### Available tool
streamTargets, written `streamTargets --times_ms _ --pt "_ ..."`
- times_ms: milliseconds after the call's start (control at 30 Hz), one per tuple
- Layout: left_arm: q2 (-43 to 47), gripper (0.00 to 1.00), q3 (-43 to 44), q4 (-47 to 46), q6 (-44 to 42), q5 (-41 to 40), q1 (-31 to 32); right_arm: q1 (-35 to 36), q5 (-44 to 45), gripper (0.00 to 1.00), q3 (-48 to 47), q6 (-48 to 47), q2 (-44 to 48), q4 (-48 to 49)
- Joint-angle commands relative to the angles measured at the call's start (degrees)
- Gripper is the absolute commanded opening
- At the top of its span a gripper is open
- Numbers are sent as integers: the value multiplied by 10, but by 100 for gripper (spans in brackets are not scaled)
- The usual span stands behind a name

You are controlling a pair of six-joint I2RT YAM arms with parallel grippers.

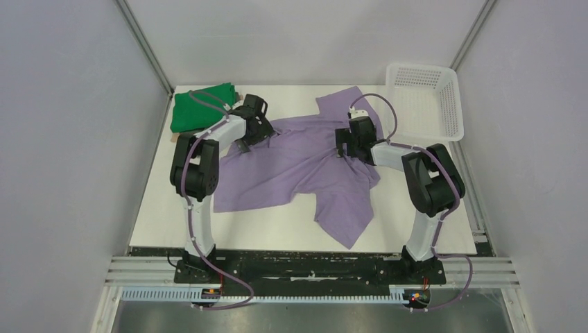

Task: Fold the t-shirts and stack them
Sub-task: Flatten out the tshirt

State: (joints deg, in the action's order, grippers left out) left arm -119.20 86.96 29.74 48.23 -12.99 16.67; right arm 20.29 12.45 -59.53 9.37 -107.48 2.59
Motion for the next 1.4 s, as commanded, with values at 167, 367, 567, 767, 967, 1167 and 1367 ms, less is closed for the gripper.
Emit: streamTargets --times_ms 167,367,567,767,967,1167,1367 --pt "-85 100 95 28 -12 8 -8 -21 20 99 -81 -44 -51 -2" --pt "-27 100 101 43 -29 18 -4 -16 -9 99 -33 -55 34 -11" --pt "154 100 -24 62 -36 -44 23 17 17 99 68 -70 181 -17" --pt "380 100 -240 86 33 -94 35 17 26 98 177 -18 325 17" --pt "568 100 -411 180 101 -131 37 16 3 99 274 10 427 85" --pt "614 100 -463 261 173 -177 36 16 -41 99 265 7 403 63" --pt "577 89 -475 255 276 -207 36 17 -53 99 266 7 404 54"
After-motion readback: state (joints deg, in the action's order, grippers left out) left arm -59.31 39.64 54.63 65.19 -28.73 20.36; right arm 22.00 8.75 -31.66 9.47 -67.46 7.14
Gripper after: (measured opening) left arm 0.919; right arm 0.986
